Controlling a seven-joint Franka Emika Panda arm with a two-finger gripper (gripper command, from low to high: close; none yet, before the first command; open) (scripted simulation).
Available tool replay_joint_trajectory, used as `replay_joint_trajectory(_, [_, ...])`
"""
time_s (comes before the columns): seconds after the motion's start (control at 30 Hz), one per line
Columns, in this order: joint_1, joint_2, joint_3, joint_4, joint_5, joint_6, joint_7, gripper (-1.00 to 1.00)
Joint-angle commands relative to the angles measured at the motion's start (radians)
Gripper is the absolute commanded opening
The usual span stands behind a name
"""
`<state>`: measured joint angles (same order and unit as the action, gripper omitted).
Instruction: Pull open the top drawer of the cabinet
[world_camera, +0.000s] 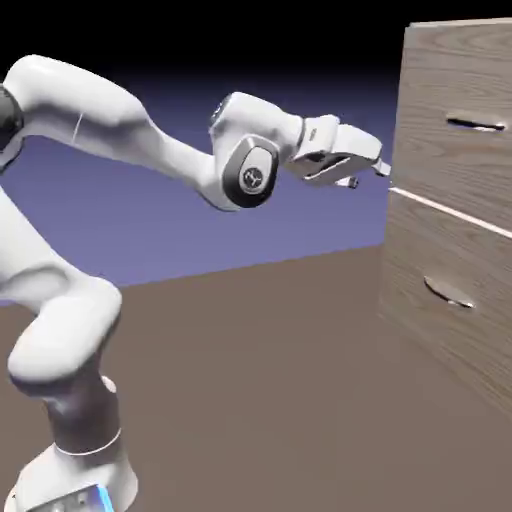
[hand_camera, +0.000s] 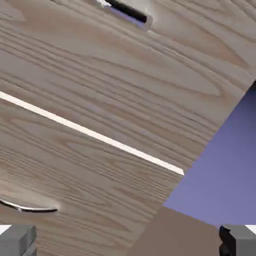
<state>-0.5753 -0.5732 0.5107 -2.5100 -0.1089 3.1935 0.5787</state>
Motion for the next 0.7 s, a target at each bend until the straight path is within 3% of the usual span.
replay_joint_trajectory(0.0, [-0.036,0.0,0.032,0.019,-0.007,0.01,-0.01,0.0])
replay_joint_trajectory(0.67, [-0.761,-0.004,0.662,0.389,-0.141,0.203,-0.21,0.0])
